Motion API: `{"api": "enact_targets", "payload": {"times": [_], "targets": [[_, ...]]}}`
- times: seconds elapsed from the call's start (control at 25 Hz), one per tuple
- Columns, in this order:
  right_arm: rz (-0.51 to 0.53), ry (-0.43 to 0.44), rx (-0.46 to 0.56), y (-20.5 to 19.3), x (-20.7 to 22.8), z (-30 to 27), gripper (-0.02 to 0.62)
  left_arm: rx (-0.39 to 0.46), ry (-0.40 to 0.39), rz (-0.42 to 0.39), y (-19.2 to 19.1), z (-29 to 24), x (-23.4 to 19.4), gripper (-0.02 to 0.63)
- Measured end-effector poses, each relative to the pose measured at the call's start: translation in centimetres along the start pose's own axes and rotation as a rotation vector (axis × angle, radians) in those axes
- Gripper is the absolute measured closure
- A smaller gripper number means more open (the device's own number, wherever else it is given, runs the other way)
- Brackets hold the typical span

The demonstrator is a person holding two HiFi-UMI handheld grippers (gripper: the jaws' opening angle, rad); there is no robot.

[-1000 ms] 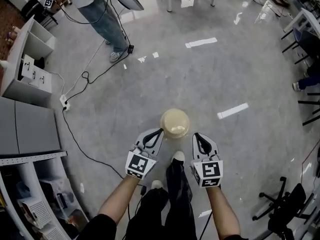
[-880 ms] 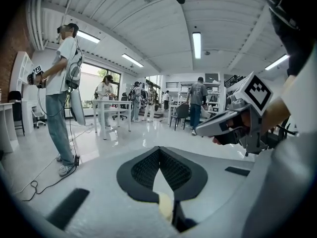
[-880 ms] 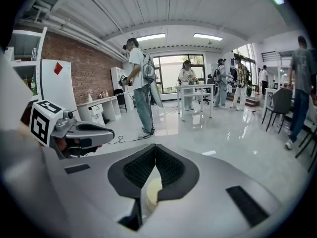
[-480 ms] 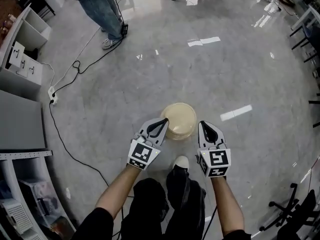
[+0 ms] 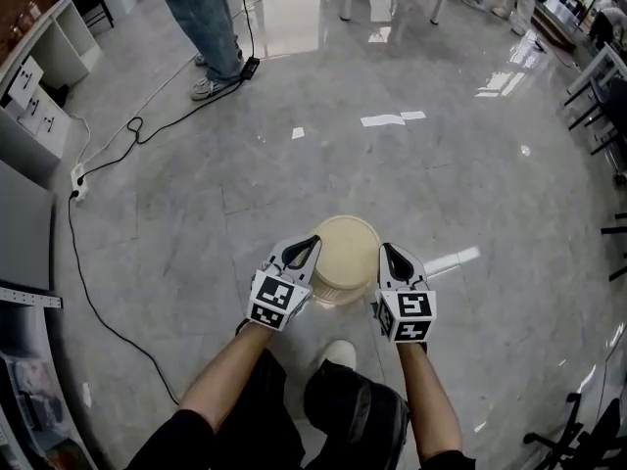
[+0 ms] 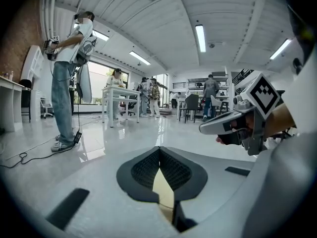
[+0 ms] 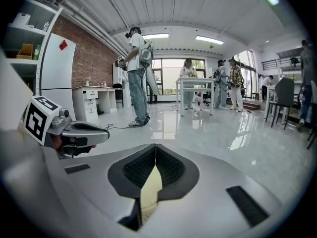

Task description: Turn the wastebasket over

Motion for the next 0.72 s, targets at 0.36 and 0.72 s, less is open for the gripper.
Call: {"api": "enact_targets", "payload": {"times": [0.36,0.72], "targets": [[-0.072,0.018,-0.031,-7.2,1.8,-2.3,0.425,-0.036,0.052,0.001,-6.6,-0.5,-0.5,0.533],[-0.238,0.071,-0.108,-11.8,2.2,-2.9,0.313,-0.075,-0.004,0.212,-10.5,-0.9,0.1,0.305]]}}
Point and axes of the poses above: the fingertips, and each gripper's own axes: z backward along the fingers, x to its right, y out of its top, the point moved 1 cm from there along z, backward along the fingers, and after that the axes turned 14 degrees about x, right-handed, at the moved point
